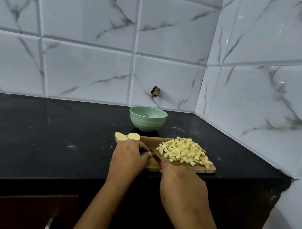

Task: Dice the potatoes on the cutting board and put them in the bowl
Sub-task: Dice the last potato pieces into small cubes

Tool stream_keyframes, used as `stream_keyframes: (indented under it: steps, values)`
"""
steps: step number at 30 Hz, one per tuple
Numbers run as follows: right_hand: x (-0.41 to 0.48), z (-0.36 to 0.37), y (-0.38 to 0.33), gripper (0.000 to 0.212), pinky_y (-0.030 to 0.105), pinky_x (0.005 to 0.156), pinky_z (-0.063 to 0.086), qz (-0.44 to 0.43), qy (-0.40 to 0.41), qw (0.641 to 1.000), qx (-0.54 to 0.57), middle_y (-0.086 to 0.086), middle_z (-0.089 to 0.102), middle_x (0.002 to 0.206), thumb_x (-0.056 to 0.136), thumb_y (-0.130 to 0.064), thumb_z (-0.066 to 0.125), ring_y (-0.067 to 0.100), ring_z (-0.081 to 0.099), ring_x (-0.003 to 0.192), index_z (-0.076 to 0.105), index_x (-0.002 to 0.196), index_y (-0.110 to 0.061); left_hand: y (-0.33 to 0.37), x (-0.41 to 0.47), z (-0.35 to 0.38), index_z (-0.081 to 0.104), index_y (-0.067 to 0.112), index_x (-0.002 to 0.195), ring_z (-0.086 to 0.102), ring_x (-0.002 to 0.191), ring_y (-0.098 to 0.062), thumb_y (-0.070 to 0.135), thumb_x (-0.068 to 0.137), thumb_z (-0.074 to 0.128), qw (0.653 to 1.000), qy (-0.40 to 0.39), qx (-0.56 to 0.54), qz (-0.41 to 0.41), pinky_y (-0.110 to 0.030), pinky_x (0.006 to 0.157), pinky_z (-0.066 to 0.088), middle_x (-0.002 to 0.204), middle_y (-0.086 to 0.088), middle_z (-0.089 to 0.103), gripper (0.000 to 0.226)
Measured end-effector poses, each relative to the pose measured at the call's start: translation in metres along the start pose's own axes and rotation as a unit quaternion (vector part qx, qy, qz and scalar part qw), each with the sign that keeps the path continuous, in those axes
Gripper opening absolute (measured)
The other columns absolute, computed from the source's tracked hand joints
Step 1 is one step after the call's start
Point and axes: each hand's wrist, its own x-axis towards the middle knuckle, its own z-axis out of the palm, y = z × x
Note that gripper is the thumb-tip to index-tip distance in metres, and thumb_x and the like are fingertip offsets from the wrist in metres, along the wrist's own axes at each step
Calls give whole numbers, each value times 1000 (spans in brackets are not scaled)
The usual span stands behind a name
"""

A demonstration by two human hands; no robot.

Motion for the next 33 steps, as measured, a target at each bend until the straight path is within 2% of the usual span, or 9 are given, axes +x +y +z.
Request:
stream_keyframes:
  steps: [3,8,13,17,20,24,28,31,33]
  values:
    - [4,3,-7,50,28,60,40,5,-16,1000,-18,2,64,105,97,-7,41,19,61,88,29,144,-19,1,-1,-1,75,29,97,59,84,-3,32,84,69,1000,2,1,-1,-14,68,41,89,13,70,15]
    - [9,-4,-2,49,22,44,23,1,7,1000,-2,-1,63,101,98,-9,42,15,45,70,34,144,-24,0,-3,-7,74,30,95,57,79,-1,29,82,71,1000,-7,-18,-4,-14,72,44,91,13,70,13]
    - [-4,-4,-1,55,21,46,27,-15,-20,1000,16,-2,59,98,99,-12,43,14,44,70,23,149,-23,-3,-3,-7,74,25,89,57,71,4,20,79,74,998,7,-58,-12,-7,65,41,79,14,68,12]
    - [6,-2,-9,51,27,54,36,-7,-17,1000,-14,1,63,102,97,-6,41,17,56,76,29,145,-19,-3,-3,-7,74,25,85,61,75,3,15,77,75,998,6,-69,-8,-18,75,50,76,15,68,12]
    - [8,-6,-5,46,24,49,30,-2,2,1000,-5,-1,62,101,98,-11,42,15,48,72,36,142,-23,-4,-3,-8,72,26,83,62,77,4,15,76,76,996,-3,-84,-6,-19,78,50,71,19,64,13]
    - [-3,-9,0,50,21,45,25,-7,-7,1000,15,-4,49,84,100,-16,42,13,42,67,28,147,-27,-6,-2,-6,69,25,82,61,76,4,17,76,77,997,8,-81,-5,-18,78,48,71,16,66,13]
    - [-2,-2,-12,58,25,50,34,-11,-32,999,-16,2,62,104,97,-5,41,17,53,78,20,150,-17,-6,-1,-5,66,23,79,62,76,0,15,74,77,996,17,-84,-8,-24,80,49,68,16,64,14]
    - [9,-1,-19,50,29,60,39,2,-33,999,-28,3,63,108,97,-3,42,19,62,90,31,145,-15,-6,-1,-5,67,22,80,64,78,-1,14,74,77,996,14,-88,-1,-28,82,51,71,14,67,14]
    - [11,-6,-15,40,28,59,39,2,-19,1000,-17,1,63,104,98,-7,40,17,59,84,41,137,-19,-7,-2,-6,66,22,81,64,79,-1,15,75,77,996,7,-88,2,-26,82,51,72,14,66,14]
